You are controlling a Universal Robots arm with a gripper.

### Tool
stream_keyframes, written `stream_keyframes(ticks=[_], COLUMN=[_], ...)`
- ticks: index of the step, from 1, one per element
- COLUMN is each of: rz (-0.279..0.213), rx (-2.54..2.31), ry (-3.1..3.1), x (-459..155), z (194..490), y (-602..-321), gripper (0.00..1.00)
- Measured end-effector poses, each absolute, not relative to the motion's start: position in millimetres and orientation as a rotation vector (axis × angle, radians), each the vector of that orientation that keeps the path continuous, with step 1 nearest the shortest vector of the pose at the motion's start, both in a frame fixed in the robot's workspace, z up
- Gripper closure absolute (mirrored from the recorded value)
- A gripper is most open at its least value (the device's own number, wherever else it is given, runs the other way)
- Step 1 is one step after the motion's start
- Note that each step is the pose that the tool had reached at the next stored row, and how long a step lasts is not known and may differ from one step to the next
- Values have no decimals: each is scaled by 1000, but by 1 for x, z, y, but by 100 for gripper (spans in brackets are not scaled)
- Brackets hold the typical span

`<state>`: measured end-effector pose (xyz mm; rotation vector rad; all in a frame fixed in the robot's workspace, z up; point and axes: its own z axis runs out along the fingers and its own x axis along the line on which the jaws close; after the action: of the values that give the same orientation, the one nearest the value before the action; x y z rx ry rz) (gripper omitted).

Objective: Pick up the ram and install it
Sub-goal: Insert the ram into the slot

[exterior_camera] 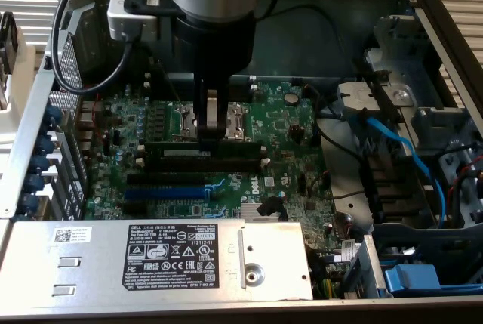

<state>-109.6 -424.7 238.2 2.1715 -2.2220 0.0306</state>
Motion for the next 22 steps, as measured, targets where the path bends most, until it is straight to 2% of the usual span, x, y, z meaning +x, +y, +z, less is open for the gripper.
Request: stream_keyframes(ticks=[22], rz=[31], rx=[2171], ry=[-2222], x=[-110], z=[234], y=[-425], gripper=[88])
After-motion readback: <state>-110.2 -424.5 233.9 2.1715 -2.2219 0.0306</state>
